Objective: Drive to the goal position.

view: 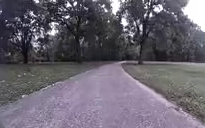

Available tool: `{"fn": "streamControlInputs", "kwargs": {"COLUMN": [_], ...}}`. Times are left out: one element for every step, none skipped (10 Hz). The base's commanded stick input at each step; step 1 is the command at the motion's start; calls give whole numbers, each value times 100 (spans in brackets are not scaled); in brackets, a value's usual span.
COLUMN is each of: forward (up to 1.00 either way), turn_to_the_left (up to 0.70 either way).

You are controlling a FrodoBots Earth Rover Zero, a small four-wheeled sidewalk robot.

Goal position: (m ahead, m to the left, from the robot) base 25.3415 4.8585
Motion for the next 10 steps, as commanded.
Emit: {"fn": "streamControlInputs", "kwargs": {"forward": [70, 70, 70, 70, 70, 70, 70, 70, 70, 70], "turn_to_the_left": [-10, 0, 0, 0, 0, 0, 0, 0, 0, 0]}}
